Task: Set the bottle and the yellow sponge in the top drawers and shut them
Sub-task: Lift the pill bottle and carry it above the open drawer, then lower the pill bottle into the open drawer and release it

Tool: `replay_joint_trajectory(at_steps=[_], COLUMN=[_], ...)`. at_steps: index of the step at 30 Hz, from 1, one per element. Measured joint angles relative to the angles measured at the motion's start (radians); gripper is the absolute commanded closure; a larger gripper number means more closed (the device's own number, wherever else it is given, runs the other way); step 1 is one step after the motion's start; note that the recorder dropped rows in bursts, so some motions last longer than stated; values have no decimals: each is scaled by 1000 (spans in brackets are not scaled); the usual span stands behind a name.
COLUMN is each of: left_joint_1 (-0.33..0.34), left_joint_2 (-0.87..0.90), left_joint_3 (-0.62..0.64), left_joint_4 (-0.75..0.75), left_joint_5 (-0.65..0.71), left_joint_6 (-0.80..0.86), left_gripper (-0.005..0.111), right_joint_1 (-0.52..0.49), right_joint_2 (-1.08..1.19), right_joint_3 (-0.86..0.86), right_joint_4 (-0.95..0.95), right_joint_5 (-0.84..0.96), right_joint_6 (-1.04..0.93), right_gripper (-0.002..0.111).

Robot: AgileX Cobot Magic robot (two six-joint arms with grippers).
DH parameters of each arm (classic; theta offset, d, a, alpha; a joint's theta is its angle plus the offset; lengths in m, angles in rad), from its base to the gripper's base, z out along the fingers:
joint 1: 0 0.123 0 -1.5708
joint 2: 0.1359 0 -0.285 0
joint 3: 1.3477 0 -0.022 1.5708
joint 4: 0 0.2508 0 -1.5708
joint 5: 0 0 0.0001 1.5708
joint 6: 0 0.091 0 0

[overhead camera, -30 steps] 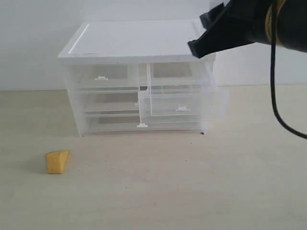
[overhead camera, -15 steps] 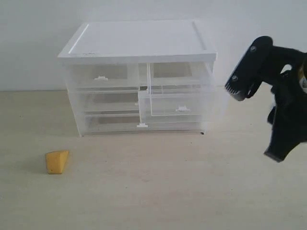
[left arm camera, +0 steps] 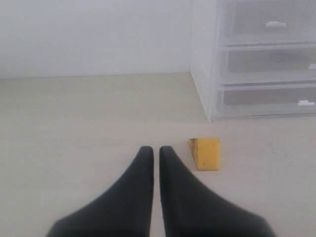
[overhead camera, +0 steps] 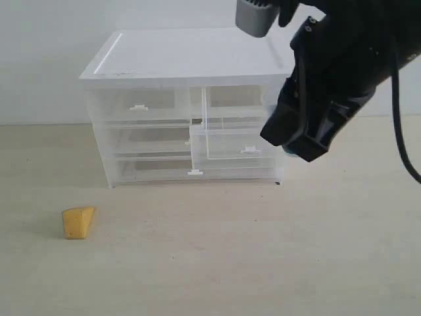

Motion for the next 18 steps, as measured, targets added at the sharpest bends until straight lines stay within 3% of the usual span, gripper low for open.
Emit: replay_joint_trajectory(at_steps=[9,18], left_joint_1=[0,0], left_joint_2=[0,0], left_joint_3=[0,0], left_joint_4=[0,0], left_joint_5=[0,0], left_joint_6=[0,0], left_gripper=[102,102], right_joint_1=[0,0], right_joint_2=[140,300], right_joint_3=[-111,-194], right_joint_4=[-37,-181], right_joint_5=[-136,-147], right_joint_6=[-274,-320], right_gripper=[108,108])
